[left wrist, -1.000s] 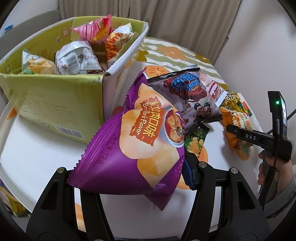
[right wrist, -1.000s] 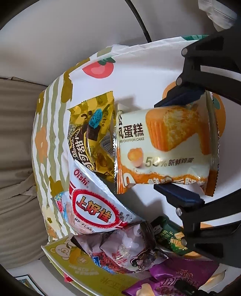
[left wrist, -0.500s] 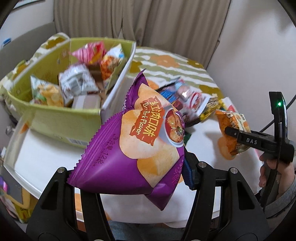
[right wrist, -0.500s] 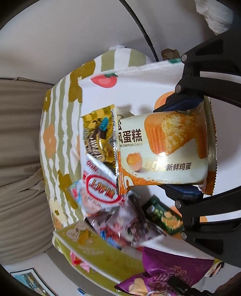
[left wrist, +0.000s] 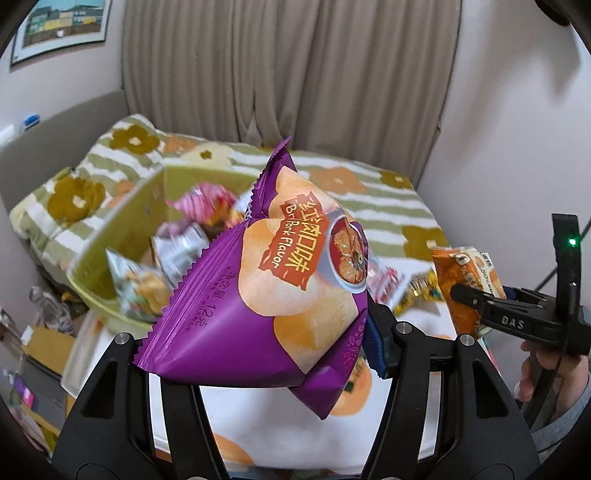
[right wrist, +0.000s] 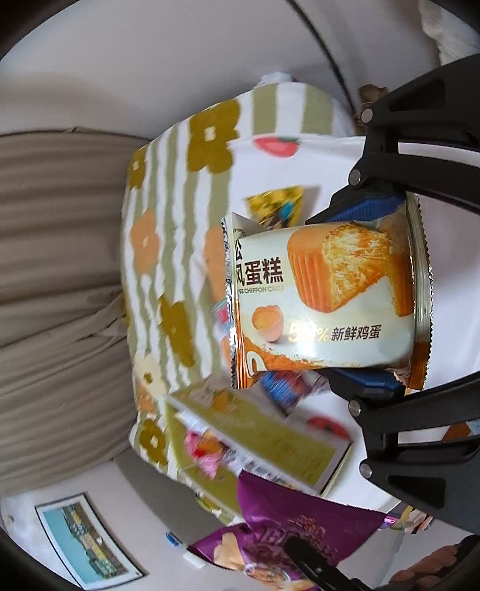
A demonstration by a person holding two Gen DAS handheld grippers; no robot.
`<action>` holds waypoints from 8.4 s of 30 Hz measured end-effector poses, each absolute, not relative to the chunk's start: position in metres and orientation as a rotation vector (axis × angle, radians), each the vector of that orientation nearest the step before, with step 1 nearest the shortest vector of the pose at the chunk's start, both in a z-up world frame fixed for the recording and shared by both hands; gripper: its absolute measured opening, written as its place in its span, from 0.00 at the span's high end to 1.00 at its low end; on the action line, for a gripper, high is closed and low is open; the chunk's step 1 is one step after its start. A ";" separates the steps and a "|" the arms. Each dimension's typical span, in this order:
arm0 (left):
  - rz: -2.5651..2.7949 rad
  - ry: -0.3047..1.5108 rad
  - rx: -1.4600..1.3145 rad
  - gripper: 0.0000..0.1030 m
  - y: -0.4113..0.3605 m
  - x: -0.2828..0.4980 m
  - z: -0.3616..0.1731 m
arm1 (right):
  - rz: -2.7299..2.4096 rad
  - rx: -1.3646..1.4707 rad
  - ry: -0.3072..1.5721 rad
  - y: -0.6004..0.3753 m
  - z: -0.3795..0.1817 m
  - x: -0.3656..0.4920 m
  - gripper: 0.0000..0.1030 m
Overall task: Organize snacks
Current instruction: 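Carry both snacks into the green box and open both tools, then move both tools back over the remaining snacks, then grasp the blue Sponge Crunch bag with the left tool while the right tool grasps the shrimp flake bag, then carry both bags into the green box and open both tools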
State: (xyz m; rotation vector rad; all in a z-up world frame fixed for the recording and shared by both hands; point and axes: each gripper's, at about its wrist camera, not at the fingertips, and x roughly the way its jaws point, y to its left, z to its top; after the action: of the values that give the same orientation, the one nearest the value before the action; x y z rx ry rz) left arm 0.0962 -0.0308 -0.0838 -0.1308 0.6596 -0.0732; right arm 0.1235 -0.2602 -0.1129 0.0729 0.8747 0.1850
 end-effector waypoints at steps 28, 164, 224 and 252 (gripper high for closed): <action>0.016 0.811 -0.033 0.00 0.164 0.261 -0.098 | 0.321 0.075 0.906 -0.029 -0.088 0.231 0.41; -0.045 1.077 -0.204 0.46 -0.106 0.254 -0.263 | 0.619 -0.186 1.184 -0.215 -0.246 0.315 0.25; -0.064 0.888 -0.124 0.02 0.100 0.211 -0.087 | 0.542 0.001 0.826 -0.065 -0.033 0.247 0.52; -0.093 0.933 -0.072 0.02 0.175 0.229 -0.118 | 0.525 -0.013 0.918 0.029 -0.090 0.286 0.00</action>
State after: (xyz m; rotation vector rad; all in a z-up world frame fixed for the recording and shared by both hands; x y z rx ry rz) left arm 0.2291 0.1755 -0.1182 -0.0719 0.9331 -0.0928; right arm 0.2856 0.0288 -0.0901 -0.0135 0.9180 0.5254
